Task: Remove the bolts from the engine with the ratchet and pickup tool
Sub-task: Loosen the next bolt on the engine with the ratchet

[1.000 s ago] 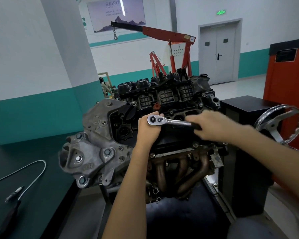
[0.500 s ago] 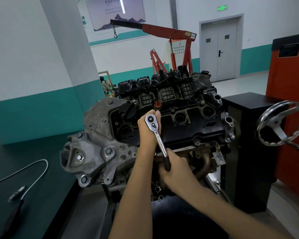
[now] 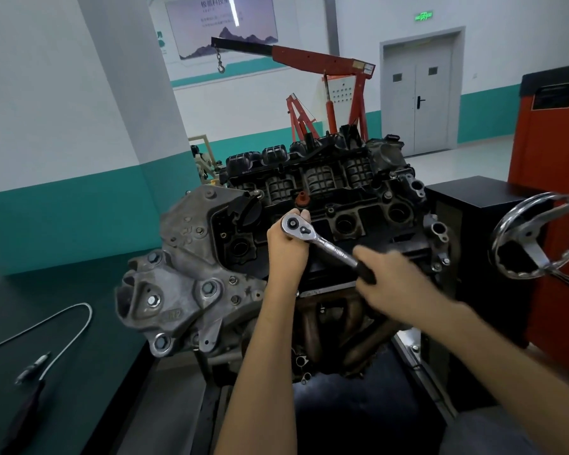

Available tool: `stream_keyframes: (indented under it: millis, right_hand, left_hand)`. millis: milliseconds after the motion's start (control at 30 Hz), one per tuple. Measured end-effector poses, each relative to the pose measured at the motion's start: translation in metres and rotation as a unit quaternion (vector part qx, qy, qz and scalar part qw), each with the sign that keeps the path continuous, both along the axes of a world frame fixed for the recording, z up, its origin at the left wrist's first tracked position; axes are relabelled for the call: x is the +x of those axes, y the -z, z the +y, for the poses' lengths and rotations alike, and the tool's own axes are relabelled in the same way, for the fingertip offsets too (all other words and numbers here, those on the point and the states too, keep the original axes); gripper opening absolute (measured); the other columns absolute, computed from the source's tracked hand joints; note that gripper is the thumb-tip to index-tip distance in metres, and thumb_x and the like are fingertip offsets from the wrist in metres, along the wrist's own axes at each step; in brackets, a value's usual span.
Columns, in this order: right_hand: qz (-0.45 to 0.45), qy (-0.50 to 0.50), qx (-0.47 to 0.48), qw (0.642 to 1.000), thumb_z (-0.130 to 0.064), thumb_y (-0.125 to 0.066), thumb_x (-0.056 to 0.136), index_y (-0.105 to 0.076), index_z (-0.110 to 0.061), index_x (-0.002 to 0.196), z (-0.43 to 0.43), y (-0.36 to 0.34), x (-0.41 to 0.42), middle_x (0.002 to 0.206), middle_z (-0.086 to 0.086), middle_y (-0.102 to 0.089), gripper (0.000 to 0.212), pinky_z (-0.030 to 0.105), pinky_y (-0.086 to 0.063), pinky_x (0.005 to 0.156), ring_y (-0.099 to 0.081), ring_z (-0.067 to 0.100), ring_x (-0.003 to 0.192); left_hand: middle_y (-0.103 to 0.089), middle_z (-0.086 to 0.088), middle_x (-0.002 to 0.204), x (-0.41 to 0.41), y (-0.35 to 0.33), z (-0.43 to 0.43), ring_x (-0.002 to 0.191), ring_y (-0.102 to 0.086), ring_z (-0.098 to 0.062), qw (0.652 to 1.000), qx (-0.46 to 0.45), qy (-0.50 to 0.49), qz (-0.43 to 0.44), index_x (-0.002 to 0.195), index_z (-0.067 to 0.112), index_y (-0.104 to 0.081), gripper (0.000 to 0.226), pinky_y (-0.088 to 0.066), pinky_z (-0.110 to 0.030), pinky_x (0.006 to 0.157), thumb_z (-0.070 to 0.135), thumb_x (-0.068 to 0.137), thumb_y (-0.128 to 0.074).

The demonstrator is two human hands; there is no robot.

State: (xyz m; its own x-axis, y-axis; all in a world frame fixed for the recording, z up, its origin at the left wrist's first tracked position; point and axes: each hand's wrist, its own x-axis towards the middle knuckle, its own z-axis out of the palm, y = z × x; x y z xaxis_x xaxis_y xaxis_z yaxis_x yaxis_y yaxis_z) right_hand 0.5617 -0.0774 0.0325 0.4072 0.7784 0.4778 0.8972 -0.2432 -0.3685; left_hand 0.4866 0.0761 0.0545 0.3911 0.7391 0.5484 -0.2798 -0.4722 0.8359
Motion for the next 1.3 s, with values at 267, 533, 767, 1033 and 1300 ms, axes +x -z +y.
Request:
stream_keyframes:
  millis: [267, 533, 767, 1033, 1300]
  right_hand:
    - [0.265, -0.095, 0.092, 0.955, -0.005, -0.054, 0.082, -0.046, -0.017, 0.092, 0.029, 0.042, -0.072, 0.067, 0.006, -0.051, 0.018, 0.015, -0.04, 0.045, -0.05, 0.014, 0.051]
    - [-0.132, -0.086, -0.115, 0.981, -0.012, -0.059, 0.086, -0.054, -0.022, 0.105, -0.001, -0.058, 0.054, 0.062, -0.01, -0.049, 0.022, 0.019, -0.039, 0.05, -0.05, 0.003, 0.05]
    - [0.029, -0.036, 0.006, 0.999, -0.018, -0.058, 0.081, -0.043, -0.021, 0.089, 0.0, 0.008, -0.003, 0.069, 0.006, -0.055, 0.017, 0.035, -0.047, 0.055, -0.056, 0.026, 0.061]
    - [0.18, -0.084, 0.067, 0.978, -0.007, -0.055, 0.08, -0.042, -0.023, 0.081, 0.022, 0.035, -0.058, 0.062, -0.002, -0.046, 0.021, 0.013, -0.035, 0.047, -0.043, 0.006, 0.05]
    - [-0.133, -0.062, -0.102, 0.984, -0.015, -0.059, 0.085, -0.054, -0.023, 0.103, 0.001, -0.049, 0.047, 0.063, -0.011, -0.042, 0.02, 0.025, -0.037, 0.054, -0.043, 0.007, 0.053]
  left_hand:
    - [-0.038, 0.007, 0.07, -0.002, -0.003, 0.001, 0.077, -0.037, -0.014, 0.999, 0.005, -0.016, 0.051, 0.065, 0.033, -0.036, 0.041, -0.033, -0.029, 0.072, 0.018, 0.097, -0.057]
    - [-0.05, 0.017, 0.055, -0.012, -0.007, 0.002, 0.06, -0.044, 0.001, 0.995, 0.042, 0.039, 0.078, 0.051, 0.034, -0.057, 0.049, -0.037, -0.009, 0.058, 0.011, 0.094, -0.059]
    - [-0.031, 0.01, 0.06, -0.009, -0.003, -0.007, 0.051, -0.031, -0.001, 0.999, 0.024, -0.011, 0.042, 0.063, 0.023, -0.031, 0.044, -0.03, -0.016, 0.052, 0.014, 0.098, -0.055]
    - [-0.025, 0.009, 0.054, -0.016, -0.005, 0.0, 0.054, -0.024, -0.009, 0.995, 0.063, -0.012, 0.082, 0.058, 0.021, -0.024, 0.051, -0.023, -0.028, 0.054, 0.018, 0.095, -0.06]
    - [-0.033, 0.014, 0.054, -0.017, -0.004, -0.001, 0.058, -0.042, 0.004, 0.992, 0.111, 0.055, 0.032, 0.054, 0.029, -0.034, 0.052, -0.043, -0.014, 0.079, 0.003, 0.093, -0.055]
